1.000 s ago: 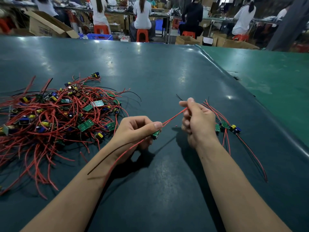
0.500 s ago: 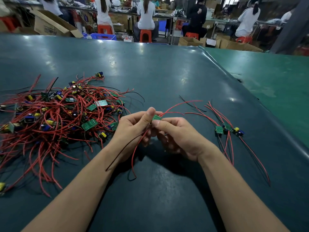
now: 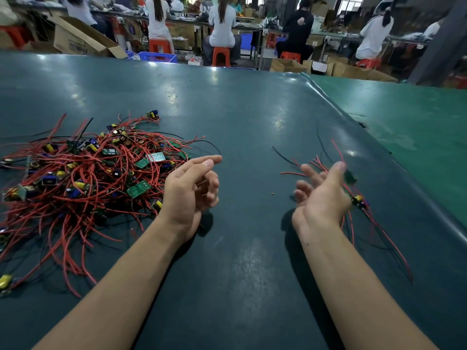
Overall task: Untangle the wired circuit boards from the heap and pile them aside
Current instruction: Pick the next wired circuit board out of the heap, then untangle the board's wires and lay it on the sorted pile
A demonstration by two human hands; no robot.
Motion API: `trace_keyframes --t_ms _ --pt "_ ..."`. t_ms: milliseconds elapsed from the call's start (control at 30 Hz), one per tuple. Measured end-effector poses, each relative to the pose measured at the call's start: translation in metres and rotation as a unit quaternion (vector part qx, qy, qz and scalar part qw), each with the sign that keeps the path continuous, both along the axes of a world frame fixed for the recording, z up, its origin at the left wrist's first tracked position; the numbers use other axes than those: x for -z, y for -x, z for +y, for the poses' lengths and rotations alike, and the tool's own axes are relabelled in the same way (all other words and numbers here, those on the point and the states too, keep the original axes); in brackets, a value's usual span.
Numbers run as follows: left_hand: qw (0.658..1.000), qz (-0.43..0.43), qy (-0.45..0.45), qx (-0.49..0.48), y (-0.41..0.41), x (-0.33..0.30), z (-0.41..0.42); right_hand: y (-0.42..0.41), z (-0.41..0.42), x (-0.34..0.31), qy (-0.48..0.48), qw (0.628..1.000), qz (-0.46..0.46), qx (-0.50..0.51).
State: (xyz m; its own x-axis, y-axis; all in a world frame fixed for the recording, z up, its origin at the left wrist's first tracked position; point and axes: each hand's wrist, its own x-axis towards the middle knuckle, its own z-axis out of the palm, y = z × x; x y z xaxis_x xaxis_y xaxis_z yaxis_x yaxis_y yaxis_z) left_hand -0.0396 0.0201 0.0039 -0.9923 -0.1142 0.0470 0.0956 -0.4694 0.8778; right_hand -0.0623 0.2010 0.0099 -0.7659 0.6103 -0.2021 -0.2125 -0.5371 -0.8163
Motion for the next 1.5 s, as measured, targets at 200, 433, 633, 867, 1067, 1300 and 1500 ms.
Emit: trace_keyframes --t_ms 200,433,633,867,1067,1300,1500 --pt "0.807 0.18 0.506 -0.247 -0.005 0.013 0.002 0.002 -0.011 0.003 -0.024 0.994 -0.054 -0.097" --pt "0.593 -0.049 0.756 -0.273 0.003 0.019 -0.018 0.003 -0.015 0.005 -0.095 0.985 -0.059 -0.129" --pt "0.586 -0.066 0.756 -0.286 0.01 0.021 -0.02 0.004 -0.015 0.008 -0.118 0.981 -0.057 -0.14" --pt "0.588 -0.067 0.746 -0.307 0.014 0.02 -0.024 0.004 -0.015 0.009 -0.14 0.974 -0.054 -0.17" --pt "0.663 0.145 0.616 -0.4 0.003 0.013 -0.013 -0.001 -0.022 0.012 -0.26 0.91 -0.037 -0.322" --pt "0.677 0.265 0.582 -0.365 -0.005 0.012 0.0 -0.004 -0.022 0.006 -0.237 0.852 -0.02 -0.465" --pt "0.71 0.37 0.558 -0.217 -0.009 0.012 0.005 -0.008 -0.023 0.0 -0.132 0.858 0.009 -0.497"
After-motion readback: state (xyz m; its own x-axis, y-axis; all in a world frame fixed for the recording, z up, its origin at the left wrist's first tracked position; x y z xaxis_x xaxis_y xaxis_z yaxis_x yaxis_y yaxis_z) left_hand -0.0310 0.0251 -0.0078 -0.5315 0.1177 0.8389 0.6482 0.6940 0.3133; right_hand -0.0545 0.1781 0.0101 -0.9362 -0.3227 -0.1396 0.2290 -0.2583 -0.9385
